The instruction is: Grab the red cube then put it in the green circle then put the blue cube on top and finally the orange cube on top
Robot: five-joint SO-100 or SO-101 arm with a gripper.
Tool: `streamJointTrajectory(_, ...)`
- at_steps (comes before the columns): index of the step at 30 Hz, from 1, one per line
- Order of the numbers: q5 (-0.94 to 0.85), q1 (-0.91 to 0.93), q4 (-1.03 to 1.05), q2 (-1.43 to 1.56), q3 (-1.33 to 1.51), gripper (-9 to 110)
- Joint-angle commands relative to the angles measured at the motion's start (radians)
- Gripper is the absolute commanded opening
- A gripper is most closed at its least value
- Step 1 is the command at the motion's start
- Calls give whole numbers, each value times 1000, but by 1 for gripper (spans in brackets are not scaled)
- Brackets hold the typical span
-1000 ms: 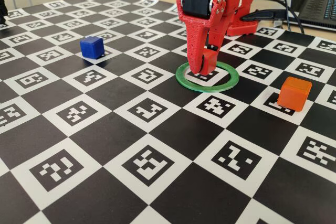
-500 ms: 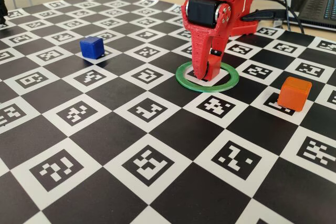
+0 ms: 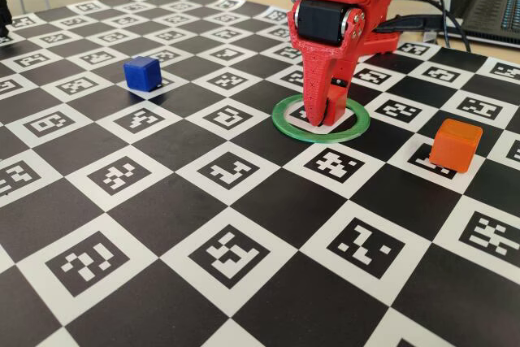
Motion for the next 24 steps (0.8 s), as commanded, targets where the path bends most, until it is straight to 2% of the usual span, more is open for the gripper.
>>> streamJointTrajectory(1, 2, -5, -2, 18, -2, 27)
streamJointTrajectory(10, -9, 21, 64, 72, -28, 31)
streamJointTrajectory(18, -80, 78, 301, 229, -198, 32)
streamJointTrajectory(24, -179, 224, 468, 273, -348, 33)
